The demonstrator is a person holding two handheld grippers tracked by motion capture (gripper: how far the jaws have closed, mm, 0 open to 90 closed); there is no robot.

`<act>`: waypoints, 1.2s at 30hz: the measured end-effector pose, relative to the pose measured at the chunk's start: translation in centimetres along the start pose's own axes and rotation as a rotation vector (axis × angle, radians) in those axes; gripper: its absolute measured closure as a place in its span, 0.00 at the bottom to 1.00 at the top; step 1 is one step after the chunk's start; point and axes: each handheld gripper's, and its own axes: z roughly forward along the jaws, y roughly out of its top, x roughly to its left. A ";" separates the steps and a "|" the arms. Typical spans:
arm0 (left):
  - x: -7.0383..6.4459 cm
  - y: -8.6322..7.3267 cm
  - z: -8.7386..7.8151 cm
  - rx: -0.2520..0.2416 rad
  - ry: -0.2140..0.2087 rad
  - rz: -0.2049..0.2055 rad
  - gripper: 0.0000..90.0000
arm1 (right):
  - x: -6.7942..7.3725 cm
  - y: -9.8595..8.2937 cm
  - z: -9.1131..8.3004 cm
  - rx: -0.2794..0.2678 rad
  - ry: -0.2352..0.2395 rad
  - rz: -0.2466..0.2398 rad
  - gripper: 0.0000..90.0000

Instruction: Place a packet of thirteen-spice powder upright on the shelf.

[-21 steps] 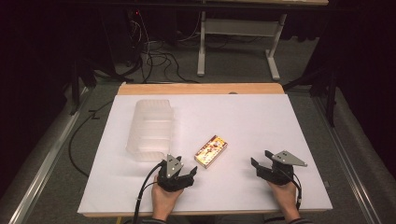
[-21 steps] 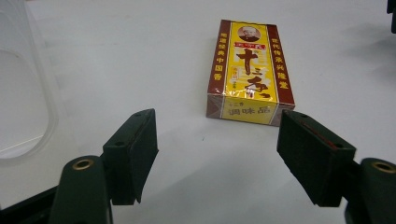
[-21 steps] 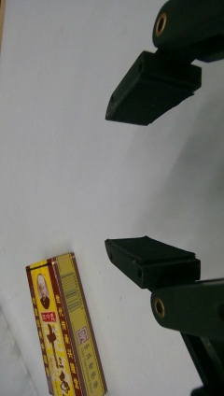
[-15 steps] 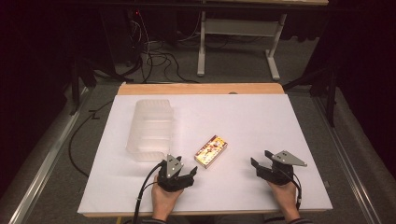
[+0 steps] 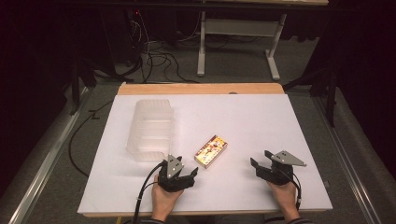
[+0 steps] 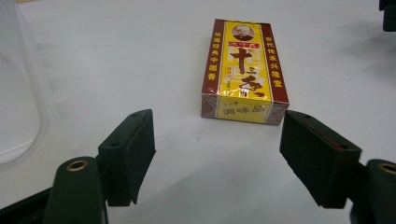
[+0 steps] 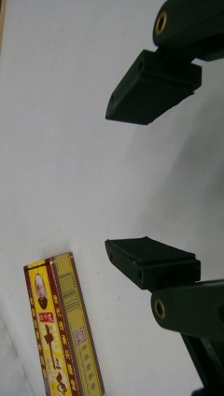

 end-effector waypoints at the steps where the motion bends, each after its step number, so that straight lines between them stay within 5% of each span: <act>1: 0.0 0.0 0.0 0.004 0.000 0.002 0.30 | 0.0 0.0 0.0 0.001 0.001 -0.002 0.36; 17: -0.4 0.9 0.1 0.070 -0.026 0.037 0.30 | 0.0 0.0 -0.1 -0.009 -0.005 -0.010 0.35; 36: -0.7 4.5 0.9 0.100 -0.089 0.054 0.28 | 0.0 -0.1 -0.2 -0.026 -0.011 -0.015 0.35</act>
